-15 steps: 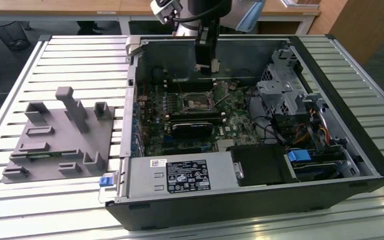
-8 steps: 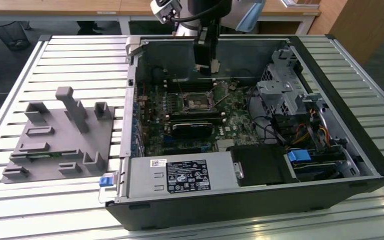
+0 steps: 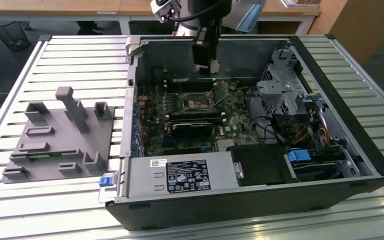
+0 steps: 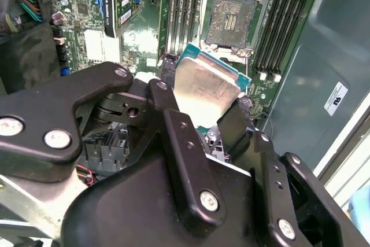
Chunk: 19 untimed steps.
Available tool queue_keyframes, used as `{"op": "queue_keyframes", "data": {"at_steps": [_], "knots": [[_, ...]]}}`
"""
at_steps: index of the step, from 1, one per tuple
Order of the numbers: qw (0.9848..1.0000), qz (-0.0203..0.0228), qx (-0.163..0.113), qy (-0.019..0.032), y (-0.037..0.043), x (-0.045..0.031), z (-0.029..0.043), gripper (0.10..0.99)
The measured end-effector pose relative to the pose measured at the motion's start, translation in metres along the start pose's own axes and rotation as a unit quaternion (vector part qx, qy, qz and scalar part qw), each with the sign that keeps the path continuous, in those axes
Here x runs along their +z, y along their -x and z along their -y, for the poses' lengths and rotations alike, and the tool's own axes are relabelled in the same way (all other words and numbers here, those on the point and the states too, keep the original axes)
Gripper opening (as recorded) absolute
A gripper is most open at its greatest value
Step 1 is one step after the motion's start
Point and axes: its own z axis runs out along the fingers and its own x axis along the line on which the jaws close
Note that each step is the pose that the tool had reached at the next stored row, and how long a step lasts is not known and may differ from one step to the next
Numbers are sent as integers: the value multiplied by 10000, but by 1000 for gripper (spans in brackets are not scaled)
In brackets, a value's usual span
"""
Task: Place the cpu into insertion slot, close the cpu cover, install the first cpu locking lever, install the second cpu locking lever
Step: 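Place the cpu into insertion slot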
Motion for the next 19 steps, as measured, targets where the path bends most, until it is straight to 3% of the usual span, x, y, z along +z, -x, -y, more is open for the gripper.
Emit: {"op": "queue_keyframes", "data": {"at_steps": [6, 10, 13, 14, 19], "knots": [[9997, 23, 231, 5, 1, 4, 2, 541], [9998, 23, 208, 6, 1, 10, 2, 541], [10000, -2, -54, 1, 1, 18, 3, 541], [9997, -19, -247, -3, 1, 22, 3, 541], [9975, -59, -697, -11, 1, 35, 4, 541]]}}
